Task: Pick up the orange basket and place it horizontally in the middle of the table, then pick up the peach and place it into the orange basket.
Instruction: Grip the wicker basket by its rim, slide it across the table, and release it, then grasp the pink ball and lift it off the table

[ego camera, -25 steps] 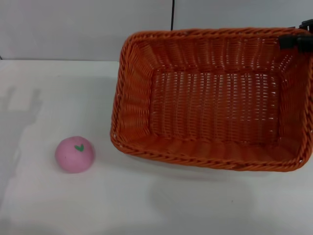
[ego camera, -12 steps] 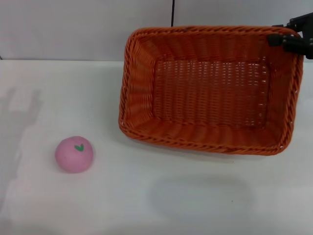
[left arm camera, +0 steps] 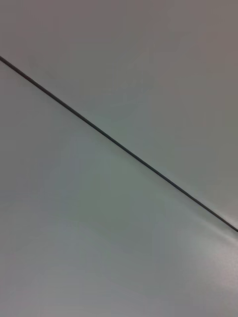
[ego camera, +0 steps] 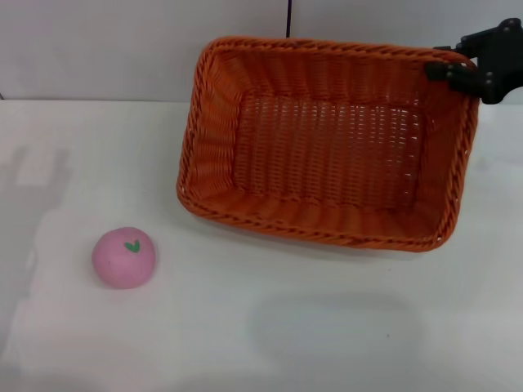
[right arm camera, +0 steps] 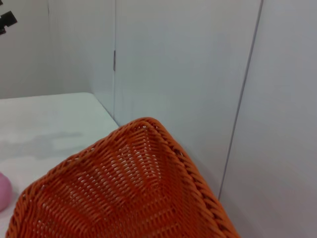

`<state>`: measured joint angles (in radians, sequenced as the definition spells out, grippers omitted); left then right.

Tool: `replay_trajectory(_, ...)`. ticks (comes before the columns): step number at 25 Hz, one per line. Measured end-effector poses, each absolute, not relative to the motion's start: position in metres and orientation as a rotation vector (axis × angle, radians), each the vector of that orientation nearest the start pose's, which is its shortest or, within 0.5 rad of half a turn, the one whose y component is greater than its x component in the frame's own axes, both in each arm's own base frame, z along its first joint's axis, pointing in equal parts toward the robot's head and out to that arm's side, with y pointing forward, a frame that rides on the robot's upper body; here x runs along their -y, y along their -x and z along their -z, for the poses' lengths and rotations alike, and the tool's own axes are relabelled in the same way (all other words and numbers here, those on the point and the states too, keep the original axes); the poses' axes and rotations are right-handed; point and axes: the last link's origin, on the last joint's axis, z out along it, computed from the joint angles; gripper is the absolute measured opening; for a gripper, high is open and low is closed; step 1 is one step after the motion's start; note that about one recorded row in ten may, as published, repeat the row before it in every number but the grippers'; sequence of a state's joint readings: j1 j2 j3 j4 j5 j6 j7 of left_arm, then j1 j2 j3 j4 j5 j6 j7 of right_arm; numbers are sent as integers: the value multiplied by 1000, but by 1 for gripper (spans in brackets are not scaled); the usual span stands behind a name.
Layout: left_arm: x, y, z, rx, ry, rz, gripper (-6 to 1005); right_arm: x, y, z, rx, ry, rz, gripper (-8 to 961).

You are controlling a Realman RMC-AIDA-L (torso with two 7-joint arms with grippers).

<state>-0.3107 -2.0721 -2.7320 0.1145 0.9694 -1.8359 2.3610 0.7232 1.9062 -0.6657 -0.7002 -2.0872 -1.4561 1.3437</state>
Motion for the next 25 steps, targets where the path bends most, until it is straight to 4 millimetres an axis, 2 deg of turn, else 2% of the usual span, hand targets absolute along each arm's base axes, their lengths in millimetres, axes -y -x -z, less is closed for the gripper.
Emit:
replay_trajectory(12,-241,330,-37,681,1280,1451,814,-423,-229,-74,-189,2538,-402,234)
replay_trajectory(17,-244,330,-36,688,1284,1448,815,-424,-229,-82,-192,2480,-445,427)
replay_trajectory(21,-246,329,-35,689,1287,1448,815,-420,-230,-93,-196,2416,-513,479)
replay_trajectory(25,-248,328,-36,681,1293,1449,814,-401,-232,-108,-194,2306,-661,532)
